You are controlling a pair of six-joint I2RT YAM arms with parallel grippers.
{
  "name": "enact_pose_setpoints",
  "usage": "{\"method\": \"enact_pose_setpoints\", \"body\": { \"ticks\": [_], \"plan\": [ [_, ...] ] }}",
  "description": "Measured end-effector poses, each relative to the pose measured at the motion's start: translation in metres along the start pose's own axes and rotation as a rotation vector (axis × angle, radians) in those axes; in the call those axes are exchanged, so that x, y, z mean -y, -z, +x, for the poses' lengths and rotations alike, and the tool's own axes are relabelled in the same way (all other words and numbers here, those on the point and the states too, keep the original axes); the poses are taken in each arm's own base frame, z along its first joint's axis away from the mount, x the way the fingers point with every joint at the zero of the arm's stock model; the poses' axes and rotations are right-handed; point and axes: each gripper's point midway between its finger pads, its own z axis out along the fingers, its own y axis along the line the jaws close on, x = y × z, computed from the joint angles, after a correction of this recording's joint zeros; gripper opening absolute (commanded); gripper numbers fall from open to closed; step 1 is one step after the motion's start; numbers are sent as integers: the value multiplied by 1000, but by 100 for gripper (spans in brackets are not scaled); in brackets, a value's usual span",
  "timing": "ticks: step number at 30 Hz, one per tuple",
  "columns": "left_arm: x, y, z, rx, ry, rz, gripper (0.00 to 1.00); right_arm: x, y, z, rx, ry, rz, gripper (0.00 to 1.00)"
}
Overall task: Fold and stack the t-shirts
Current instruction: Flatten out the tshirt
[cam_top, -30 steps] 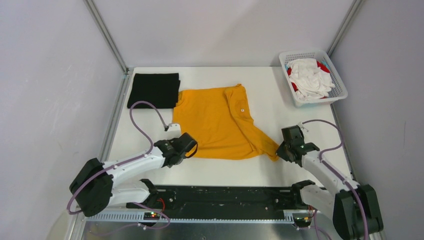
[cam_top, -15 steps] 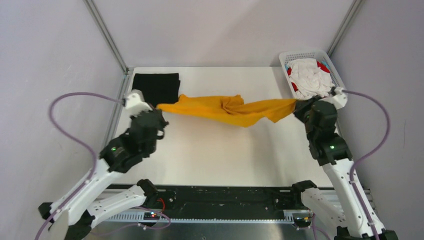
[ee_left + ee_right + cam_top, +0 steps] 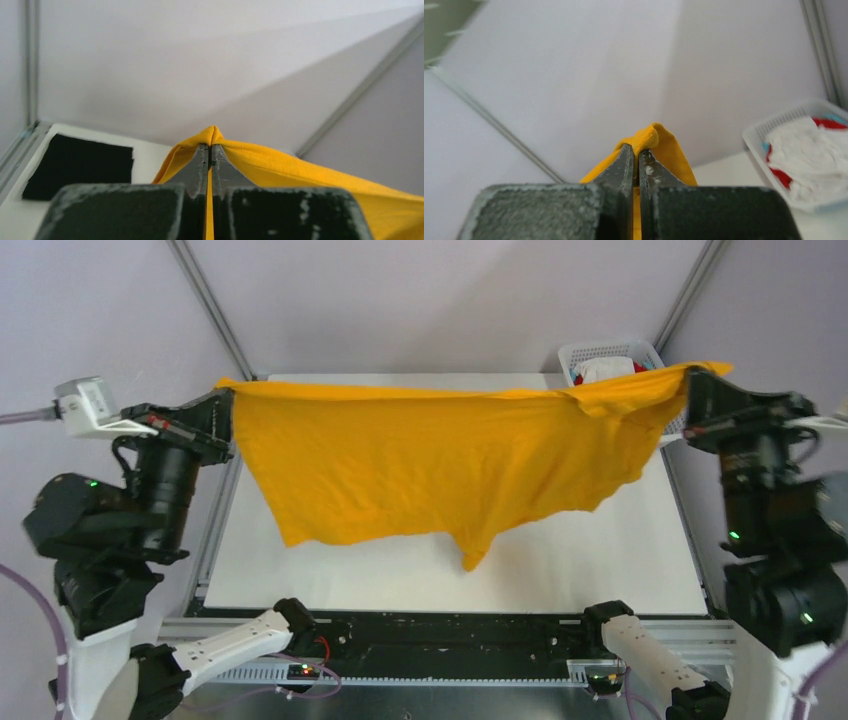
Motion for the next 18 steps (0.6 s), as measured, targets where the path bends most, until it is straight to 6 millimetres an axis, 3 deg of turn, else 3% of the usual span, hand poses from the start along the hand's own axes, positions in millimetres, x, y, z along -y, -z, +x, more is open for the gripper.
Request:
{"method": "enact_pose_setpoints", "body": {
  "ticks": [2, 7, 11, 18],
  "plan": [
    [10, 9, -15, 16, -2, 82, 0, -21, 20, -32, 42, 0, -76, 0],
    [25, 35, -41, 52, 19, 253, 0, -52, 64, -85, 126, 4, -200, 0],
    [30, 56, -59, 86, 41, 354, 0, -64, 86, -100, 140, 10, -267, 0],
    [30, 77, -71, 113, 62, 427, 0, -74, 103, -98, 101, 21, -332, 0]
  ]
}}
